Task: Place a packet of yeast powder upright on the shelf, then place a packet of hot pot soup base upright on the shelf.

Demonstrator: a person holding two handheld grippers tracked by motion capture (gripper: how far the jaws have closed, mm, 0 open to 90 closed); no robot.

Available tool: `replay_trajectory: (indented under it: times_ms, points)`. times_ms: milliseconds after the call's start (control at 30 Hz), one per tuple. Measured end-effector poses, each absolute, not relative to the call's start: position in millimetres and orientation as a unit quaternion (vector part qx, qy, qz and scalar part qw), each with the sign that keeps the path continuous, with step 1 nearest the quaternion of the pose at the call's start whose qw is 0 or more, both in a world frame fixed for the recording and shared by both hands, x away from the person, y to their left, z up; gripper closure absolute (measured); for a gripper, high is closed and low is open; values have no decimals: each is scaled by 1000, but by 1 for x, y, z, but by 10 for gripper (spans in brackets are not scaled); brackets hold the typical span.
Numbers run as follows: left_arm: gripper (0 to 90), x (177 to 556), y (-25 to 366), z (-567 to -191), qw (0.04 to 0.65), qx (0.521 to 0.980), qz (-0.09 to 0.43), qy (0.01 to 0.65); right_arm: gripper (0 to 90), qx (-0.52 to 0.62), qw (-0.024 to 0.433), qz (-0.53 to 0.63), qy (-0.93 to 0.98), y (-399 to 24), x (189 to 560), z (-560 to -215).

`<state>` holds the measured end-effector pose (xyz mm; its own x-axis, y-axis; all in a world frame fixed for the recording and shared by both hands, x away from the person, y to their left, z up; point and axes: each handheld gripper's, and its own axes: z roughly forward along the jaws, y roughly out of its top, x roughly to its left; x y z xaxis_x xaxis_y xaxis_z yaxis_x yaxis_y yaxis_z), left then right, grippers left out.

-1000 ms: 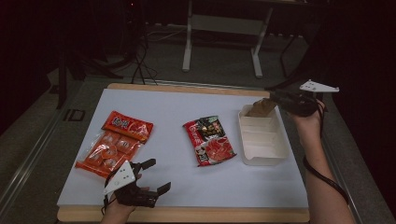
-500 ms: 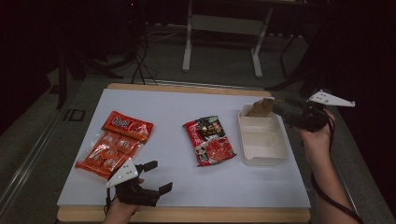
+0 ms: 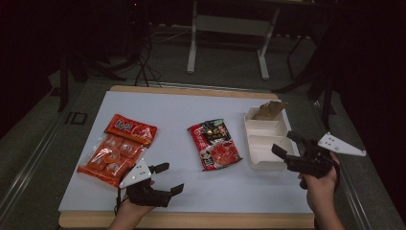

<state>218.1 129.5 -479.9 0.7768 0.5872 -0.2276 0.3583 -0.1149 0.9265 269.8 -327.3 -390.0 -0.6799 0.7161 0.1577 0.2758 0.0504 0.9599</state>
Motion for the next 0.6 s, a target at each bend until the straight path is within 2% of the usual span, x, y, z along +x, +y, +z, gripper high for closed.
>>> replay_trajectory:
  times_ms: [133, 367, 600]
  points:
    - [145, 226, 120, -481, 588, 739, 97, 314, 139, 346, 168, 590, 710, -318, 250, -397]
    - [151, 243, 103, -481, 588, 744, 84, 306, 142, 344, 178, 592, 707, -308, 224, -411]
    - [177, 264, 83, -470, 587, 752, 97, 286, 142, 343, 194, 596, 699, -315, 209, -428]
